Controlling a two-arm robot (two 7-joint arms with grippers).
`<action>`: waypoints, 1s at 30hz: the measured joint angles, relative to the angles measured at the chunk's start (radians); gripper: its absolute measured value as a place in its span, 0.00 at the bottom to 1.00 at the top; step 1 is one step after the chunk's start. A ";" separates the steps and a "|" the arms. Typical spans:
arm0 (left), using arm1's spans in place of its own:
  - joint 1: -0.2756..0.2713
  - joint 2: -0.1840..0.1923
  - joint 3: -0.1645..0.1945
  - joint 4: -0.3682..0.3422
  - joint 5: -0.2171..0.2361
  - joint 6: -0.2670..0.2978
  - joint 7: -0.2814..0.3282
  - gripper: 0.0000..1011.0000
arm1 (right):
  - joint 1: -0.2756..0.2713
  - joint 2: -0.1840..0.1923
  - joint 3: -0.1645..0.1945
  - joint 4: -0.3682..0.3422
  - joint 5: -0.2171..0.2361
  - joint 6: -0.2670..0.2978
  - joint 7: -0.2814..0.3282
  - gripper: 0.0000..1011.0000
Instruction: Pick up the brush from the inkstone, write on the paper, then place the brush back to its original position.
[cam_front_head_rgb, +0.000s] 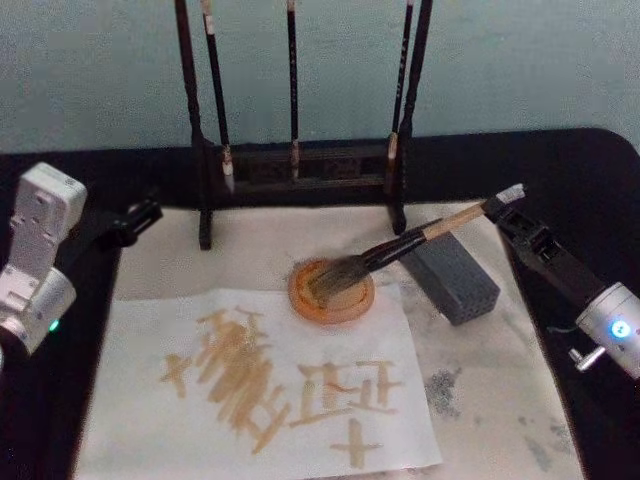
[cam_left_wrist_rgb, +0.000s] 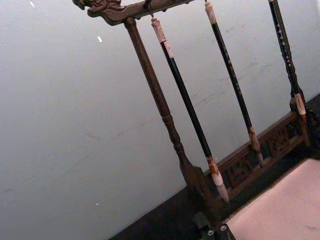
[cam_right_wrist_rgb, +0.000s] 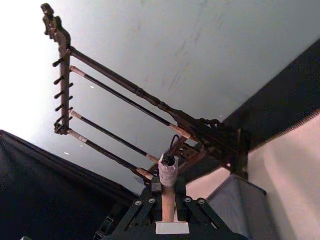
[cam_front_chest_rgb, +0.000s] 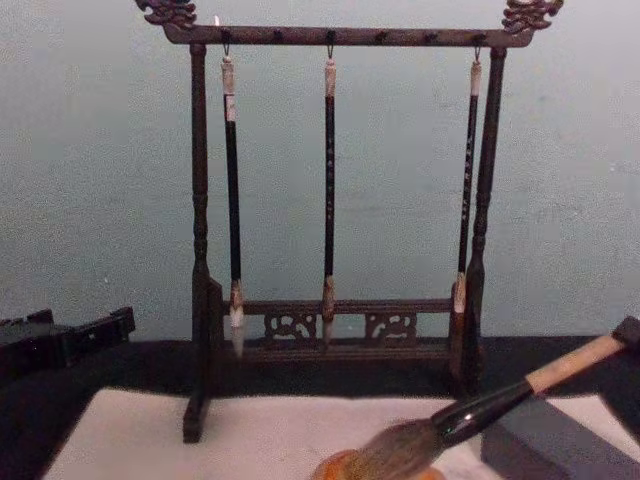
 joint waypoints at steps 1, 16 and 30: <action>0.000 0.000 0.000 0.000 0.000 0.000 0.000 0.99 | 0.000 0.001 -0.002 0.002 0.004 0.002 -0.003 0.15; 0.000 0.000 0.000 0.000 0.000 0.000 0.000 0.99 | 0.014 0.003 -0.027 0.037 0.031 0.018 -0.031 0.15; 0.000 0.000 0.000 0.000 0.000 0.000 0.000 0.99 | 0.029 0.001 -0.042 0.063 0.056 0.036 -0.044 0.15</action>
